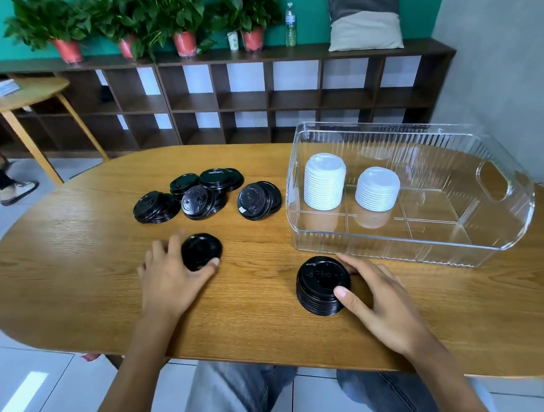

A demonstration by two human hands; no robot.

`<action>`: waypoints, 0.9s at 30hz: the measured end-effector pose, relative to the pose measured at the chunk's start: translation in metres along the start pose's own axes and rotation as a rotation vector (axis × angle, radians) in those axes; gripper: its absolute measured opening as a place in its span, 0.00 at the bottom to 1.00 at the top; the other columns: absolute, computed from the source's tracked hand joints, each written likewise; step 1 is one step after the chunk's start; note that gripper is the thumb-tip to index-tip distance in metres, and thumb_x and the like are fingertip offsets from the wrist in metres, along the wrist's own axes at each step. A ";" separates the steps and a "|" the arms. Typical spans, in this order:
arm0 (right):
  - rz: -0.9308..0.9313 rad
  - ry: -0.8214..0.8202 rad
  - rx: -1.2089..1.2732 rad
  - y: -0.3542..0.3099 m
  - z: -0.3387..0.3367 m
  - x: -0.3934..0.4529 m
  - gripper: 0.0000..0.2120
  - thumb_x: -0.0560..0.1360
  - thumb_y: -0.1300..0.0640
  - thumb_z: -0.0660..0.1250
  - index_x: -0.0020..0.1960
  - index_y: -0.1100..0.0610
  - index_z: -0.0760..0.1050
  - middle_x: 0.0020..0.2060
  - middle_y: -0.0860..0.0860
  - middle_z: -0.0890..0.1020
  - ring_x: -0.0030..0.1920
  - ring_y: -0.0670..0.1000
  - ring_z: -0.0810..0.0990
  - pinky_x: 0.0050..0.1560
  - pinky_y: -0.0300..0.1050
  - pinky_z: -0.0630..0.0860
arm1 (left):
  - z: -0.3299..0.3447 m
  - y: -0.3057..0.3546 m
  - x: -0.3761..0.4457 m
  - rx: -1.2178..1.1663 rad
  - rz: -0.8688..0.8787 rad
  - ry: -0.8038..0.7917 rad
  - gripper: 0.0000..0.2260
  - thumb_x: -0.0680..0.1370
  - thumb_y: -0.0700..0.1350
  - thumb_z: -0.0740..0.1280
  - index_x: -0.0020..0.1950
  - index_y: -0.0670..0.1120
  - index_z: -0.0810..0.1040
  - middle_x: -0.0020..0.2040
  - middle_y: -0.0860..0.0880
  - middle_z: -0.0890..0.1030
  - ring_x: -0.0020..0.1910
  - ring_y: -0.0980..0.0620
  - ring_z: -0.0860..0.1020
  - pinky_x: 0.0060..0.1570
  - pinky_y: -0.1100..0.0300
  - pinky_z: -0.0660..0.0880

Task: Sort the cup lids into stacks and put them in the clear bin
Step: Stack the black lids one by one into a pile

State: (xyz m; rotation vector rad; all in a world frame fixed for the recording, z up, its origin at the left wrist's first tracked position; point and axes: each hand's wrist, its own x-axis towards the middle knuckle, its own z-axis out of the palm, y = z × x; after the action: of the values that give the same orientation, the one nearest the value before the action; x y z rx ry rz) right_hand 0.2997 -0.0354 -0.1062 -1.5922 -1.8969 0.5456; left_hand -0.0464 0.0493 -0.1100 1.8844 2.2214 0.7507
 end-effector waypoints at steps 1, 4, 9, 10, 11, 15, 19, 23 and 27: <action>0.001 -0.002 0.001 0.000 0.000 0.000 0.33 0.73 0.26 0.53 0.75 0.38 0.63 0.64 0.33 0.73 0.67 0.39 0.68 0.69 0.46 0.62 | 0.000 0.005 -0.007 0.011 0.033 -0.022 0.40 0.71 0.67 0.73 0.78 0.51 0.66 0.63 0.42 0.75 0.65 0.39 0.73 0.66 0.39 0.68; 0.001 0.002 -0.001 0.000 0.000 0.001 0.32 0.75 0.27 0.55 0.75 0.39 0.64 0.64 0.34 0.75 0.67 0.40 0.69 0.68 0.47 0.62 | 0.003 0.016 -0.024 -0.063 0.169 -0.103 0.41 0.71 0.65 0.73 0.79 0.57 0.62 0.64 0.51 0.75 0.66 0.47 0.72 0.69 0.41 0.67; -0.001 -0.002 -0.006 -0.001 -0.001 0.000 0.33 0.74 0.29 0.58 0.75 0.41 0.65 0.65 0.36 0.75 0.67 0.41 0.69 0.69 0.47 0.63 | 0.001 0.020 -0.038 -0.216 0.372 -0.356 0.45 0.70 0.56 0.73 0.78 0.73 0.49 0.75 0.70 0.65 0.74 0.69 0.58 0.81 0.43 0.47; 0.000 -0.003 -0.009 -0.001 -0.001 0.000 0.34 0.73 0.29 0.58 0.75 0.42 0.65 0.65 0.36 0.75 0.67 0.41 0.69 0.69 0.47 0.62 | 0.001 0.020 -0.038 -0.194 0.388 -0.363 0.46 0.71 0.55 0.74 0.77 0.75 0.46 0.75 0.72 0.63 0.75 0.71 0.56 0.81 0.44 0.45; 0.000 -0.003 -0.010 -0.002 -0.001 0.000 0.34 0.73 0.29 0.59 0.75 0.42 0.65 0.65 0.36 0.75 0.67 0.41 0.69 0.69 0.47 0.62 | 0.001 0.020 -0.038 -0.177 0.391 -0.361 0.46 0.72 0.54 0.75 0.76 0.77 0.44 0.74 0.74 0.61 0.74 0.75 0.54 0.81 0.46 0.44; 0.001 -0.008 -0.010 -0.001 -0.001 0.001 0.35 0.72 0.28 0.59 0.75 0.41 0.64 0.66 0.35 0.74 0.68 0.41 0.68 0.70 0.47 0.62 | 0.001 0.021 -0.037 -0.174 0.409 -0.362 0.42 0.71 0.66 0.70 0.76 0.76 0.46 0.69 0.79 0.62 0.68 0.84 0.50 0.80 0.49 0.45; 0.007 -0.007 -0.020 0.000 0.000 0.001 0.37 0.71 0.25 0.59 0.75 0.40 0.64 0.65 0.34 0.74 0.67 0.40 0.68 0.68 0.45 0.61 | 0.001 0.024 -0.038 -0.203 0.343 -0.304 0.43 0.66 0.76 0.66 0.77 0.72 0.51 0.66 0.73 0.66 0.65 0.72 0.60 0.76 0.47 0.58; 0.008 -0.009 -0.005 0.000 0.000 0.001 0.37 0.70 0.24 0.60 0.75 0.39 0.64 0.64 0.33 0.74 0.66 0.39 0.68 0.68 0.44 0.61 | 0.003 0.031 -0.040 -0.252 0.341 -0.298 0.41 0.66 0.72 0.66 0.76 0.74 0.53 0.68 0.71 0.69 0.69 0.66 0.64 0.78 0.42 0.57; 0.016 -0.010 -0.001 0.000 0.000 0.001 0.37 0.69 0.25 0.59 0.75 0.38 0.63 0.64 0.32 0.73 0.67 0.38 0.67 0.69 0.45 0.61 | 0.007 0.036 -0.042 -0.226 0.353 -0.262 0.42 0.66 0.72 0.65 0.78 0.67 0.58 0.65 0.67 0.71 0.66 0.63 0.66 0.76 0.46 0.58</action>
State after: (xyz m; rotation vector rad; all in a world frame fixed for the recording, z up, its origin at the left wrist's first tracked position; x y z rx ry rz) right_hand 0.2994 -0.0343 -0.1058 -1.6097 -1.8933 0.5601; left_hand -0.0030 0.0143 -0.1092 2.1392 1.6012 0.7157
